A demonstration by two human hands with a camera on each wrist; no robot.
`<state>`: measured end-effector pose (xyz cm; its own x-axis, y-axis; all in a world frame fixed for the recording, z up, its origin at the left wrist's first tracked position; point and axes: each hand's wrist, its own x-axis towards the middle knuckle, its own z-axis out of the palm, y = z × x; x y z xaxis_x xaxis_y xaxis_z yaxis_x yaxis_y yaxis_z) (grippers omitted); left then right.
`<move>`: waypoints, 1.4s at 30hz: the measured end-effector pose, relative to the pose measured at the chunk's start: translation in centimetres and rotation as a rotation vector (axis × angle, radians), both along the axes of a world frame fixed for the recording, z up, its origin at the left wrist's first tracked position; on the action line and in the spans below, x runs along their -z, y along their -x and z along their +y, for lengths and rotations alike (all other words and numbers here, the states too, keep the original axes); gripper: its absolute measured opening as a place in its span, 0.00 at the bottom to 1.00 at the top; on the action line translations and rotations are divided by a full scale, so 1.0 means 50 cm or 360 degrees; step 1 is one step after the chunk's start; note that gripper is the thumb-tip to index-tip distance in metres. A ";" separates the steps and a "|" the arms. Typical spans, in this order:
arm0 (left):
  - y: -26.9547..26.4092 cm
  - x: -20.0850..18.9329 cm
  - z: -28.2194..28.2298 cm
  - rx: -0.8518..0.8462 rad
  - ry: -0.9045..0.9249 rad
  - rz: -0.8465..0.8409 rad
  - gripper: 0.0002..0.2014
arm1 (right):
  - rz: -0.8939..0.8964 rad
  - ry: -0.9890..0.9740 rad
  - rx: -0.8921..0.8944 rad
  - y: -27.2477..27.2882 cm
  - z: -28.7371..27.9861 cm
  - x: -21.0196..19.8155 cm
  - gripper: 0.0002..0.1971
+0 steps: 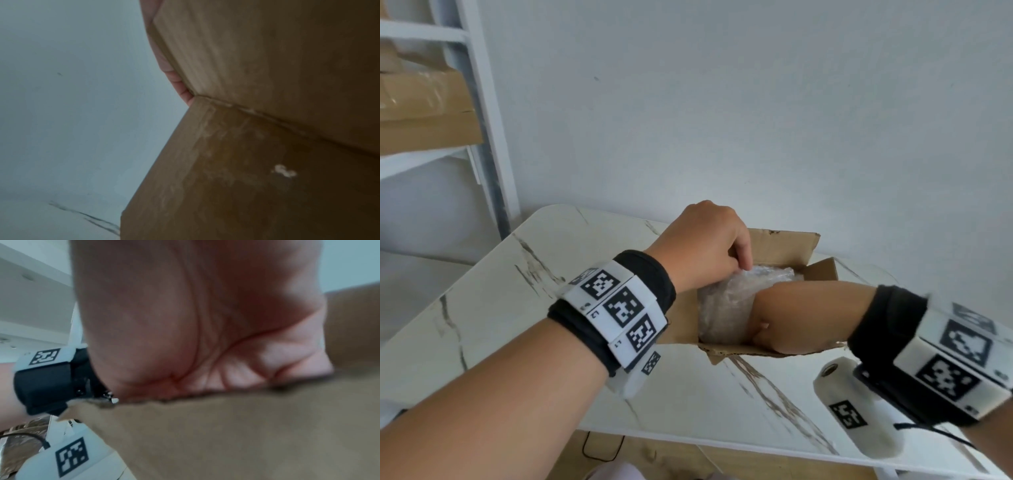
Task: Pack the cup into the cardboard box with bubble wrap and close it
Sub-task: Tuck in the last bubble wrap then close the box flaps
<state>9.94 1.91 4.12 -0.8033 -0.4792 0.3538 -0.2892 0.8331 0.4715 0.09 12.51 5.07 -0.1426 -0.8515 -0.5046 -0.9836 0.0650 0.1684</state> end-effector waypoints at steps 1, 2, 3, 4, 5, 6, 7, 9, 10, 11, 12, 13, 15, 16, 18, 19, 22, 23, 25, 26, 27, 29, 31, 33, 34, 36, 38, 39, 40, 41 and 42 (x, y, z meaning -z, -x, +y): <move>0.001 0.001 -0.002 0.0000 0.0005 0.0001 0.09 | -0.0026 0.0071 -0.0003 -0.003 0.008 -0.015 0.14; 0.001 0.002 -0.004 -0.0002 0.0010 0.0006 0.09 | -0.0046 0.0126 -0.0023 -0.006 0.016 -0.031 0.13; 0.002 0.004 -0.006 -0.0005 0.0012 0.0011 0.10 | -0.0060 0.0186 -0.0061 -0.011 0.025 -0.046 0.12; 0.002 0.004 -0.008 -0.0007 0.0014 0.0011 0.10 | -0.0102 0.0279 -0.0081 -0.017 0.032 -0.060 0.11; 0.003 0.005 -0.010 -0.0008 0.0017 0.0004 0.11 | -0.0168 0.0393 -0.0073 -0.022 0.039 -0.071 0.12; 0.004 0.005 -0.013 -0.0007 0.0016 -0.0005 0.12 | -0.0206 0.0536 -0.0084 -0.024 0.041 -0.077 0.13; 0.004 0.005 -0.016 -0.0005 0.0005 -0.0008 0.13 | -0.0172 0.0653 -0.0118 -0.025 0.040 -0.080 0.14; 0.001 0.005 -0.020 0.0003 -0.0030 0.0005 0.14 | -0.0062 0.0757 -0.0195 -0.021 0.034 -0.074 0.17; 0.000 0.007 -0.022 0.0002 -0.0047 0.0010 0.16 | -0.0042 0.0751 -0.0218 -0.016 0.029 -0.066 0.18; -0.001 0.009 -0.022 -0.0006 -0.0054 0.0014 0.18 | -0.0021 0.0725 -0.0224 -0.012 0.023 -0.058 0.19; -0.001 0.010 -0.022 -0.0016 -0.0054 0.0020 0.21 | 0.0000 0.0700 -0.0221 -0.009 0.020 -0.051 0.19; -0.002 0.011 -0.023 -0.0024 -0.0053 0.0029 0.22 | 0.0006 0.0691 -0.0219 -0.007 0.017 -0.044 0.17; -0.002 0.013 -0.025 -0.0028 -0.0067 0.0060 0.23 | -0.0001 0.0692 -0.0259 -0.003 0.012 -0.035 0.16; -0.001 0.013 -0.027 -0.0028 -0.0085 0.0079 0.23 | 0.0003 0.0681 -0.0265 -0.002 0.013 -0.031 0.17; 0.001 0.014 -0.032 -0.0034 -0.0129 0.0111 0.23 | 0.0052 0.0639 -0.0269 0.009 0.010 -0.016 0.20; 0.003 0.014 -0.035 -0.0039 -0.0146 0.0120 0.22 | 0.0041 0.0610 -0.0258 0.015 0.007 -0.007 0.20; 0.007 0.017 -0.045 -0.0057 -0.0170 0.0105 0.22 | -0.0289 0.0475 -0.0081 0.026 -0.014 0.011 0.22; 0.009 0.020 -0.050 -0.0058 -0.0188 0.0097 0.22 | -0.0387 0.0436 -0.0035 0.028 -0.019 0.010 0.22; 0.013 0.024 -0.064 -0.0058 -0.0240 0.0066 0.22 | -0.0422 0.0399 0.0008 0.033 -0.027 0.001 0.22; 0.015 0.026 -0.072 -0.0057 -0.0266 0.0041 0.23 | -0.0405 0.0435 0.0025 0.038 -0.031 -0.003 0.24; 0.018 0.027 -0.080 -0.0057 -0.0292 0.0016 0.24 | -0.0407 0.0482 0.0054 0.040 -0.035 -0.009 0.25; 0.024 0.025 -0.092 -0.0051 -0.0358 -0.0015 0.28 | -0.0457 0.0532 0.0097 0.046 -0.041 -0.018 0.25; 0.029 0.023 -0.099 -0.0040 -0.0422 -0.0005 0.31 | -0.0553 0.0585 0.0157 0.050 -0.050 -0.027 0.22; 0.032 0.021 -0.105 -0.0053 -0.0487 0.0020 0.31 | -0.0627 0.0701 0.0212 0.056 -0.059 -0.037 0.18; 0.031 0.018 -0.107 -0.0076 -0.0526 0.0032 0.29 | -0.0626 0.0773 0.0220 0.060 -0.064 -0.042 0.17; 0.026 0.010 -0.109 -0.0128 -0.0590 0.0071 0.24 | -0.0621 0.0902 0.0232 0.068 -0.074 -0.054 0.14; 0.016 0.001 -0.112 -0.0177 -0.0628 0.0114 0.20 | -0.0651 0.0986 0.0259 0.074 -0.079 -0.066 0.13; 0.010 -0.003 -0.113 -0.0209 -0.0638 0.0129 0.18 | -0.0658 0.1014 0.0262 0.077 -0.080 -0.071 0.13; 0.002 -0.007 -0.115 -0.0255 -0.0634 0.0139 0.16 | -0.0658 0.1034 0.0261 0.080 -0.079 -0.075 0.13; -0.008 -0.011 -0.116 -0.0326 -0.0615 0.0147 0.14 | -0.0660 0.1052 0.0266 0.083 -0.077 -0.079 0.12; -0.017 -0.017 -0.117 -0.0423 -0.0581 0.0156 0.12 | -0.0659 0.1067 0.0285 0.087 -0.074 -0.081 0.12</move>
